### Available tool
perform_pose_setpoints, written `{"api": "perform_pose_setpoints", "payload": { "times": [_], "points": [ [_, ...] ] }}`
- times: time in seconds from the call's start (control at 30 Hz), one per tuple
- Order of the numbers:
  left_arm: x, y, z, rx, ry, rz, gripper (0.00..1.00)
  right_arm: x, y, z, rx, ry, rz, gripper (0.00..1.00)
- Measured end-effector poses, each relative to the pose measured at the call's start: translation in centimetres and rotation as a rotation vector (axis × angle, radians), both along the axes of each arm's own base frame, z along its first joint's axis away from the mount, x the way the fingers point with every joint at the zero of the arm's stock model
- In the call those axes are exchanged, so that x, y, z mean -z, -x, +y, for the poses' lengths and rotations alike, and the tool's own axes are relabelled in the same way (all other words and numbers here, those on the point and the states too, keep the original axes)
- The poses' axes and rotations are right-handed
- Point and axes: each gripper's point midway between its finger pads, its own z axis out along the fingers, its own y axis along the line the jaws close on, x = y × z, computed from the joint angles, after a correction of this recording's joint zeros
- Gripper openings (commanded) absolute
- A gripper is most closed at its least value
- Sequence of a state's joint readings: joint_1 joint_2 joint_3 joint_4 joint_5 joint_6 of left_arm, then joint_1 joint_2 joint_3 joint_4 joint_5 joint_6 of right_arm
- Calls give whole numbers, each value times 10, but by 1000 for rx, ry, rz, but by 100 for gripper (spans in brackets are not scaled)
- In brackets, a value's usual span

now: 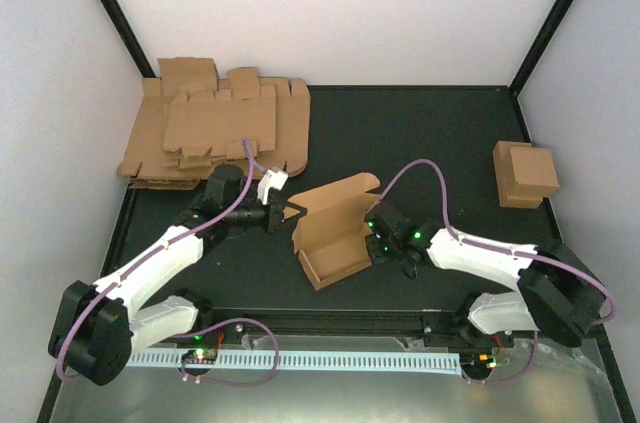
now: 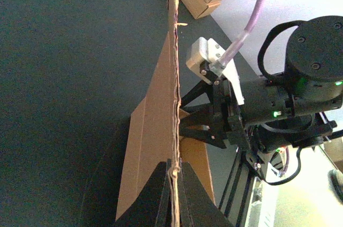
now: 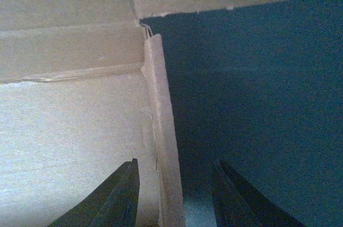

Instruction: Fold the paper box

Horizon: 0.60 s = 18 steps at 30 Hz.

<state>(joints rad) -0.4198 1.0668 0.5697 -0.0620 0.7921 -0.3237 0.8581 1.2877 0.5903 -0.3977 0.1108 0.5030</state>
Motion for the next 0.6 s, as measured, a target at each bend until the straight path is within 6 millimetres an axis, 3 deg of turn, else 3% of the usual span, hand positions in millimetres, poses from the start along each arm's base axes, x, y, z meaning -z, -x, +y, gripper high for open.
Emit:
{"api": "perform_pose_setpoints", "payload": {
  "times": [0.17, 0.43, 0.6],
  "points": [
    [0, 0, 0, 1, 0, 1, 2, 9, 1, -1, -1, 27, 24, 40],
    [4, -1, 0, -1, -5, 12, 2, 4, -6, 7, -4, 4, -2, 35],
    [12, -5, 0, -17, -28, 36, 2, 10, -11, 14, -4, -8, -4, 28]
  ]
}}
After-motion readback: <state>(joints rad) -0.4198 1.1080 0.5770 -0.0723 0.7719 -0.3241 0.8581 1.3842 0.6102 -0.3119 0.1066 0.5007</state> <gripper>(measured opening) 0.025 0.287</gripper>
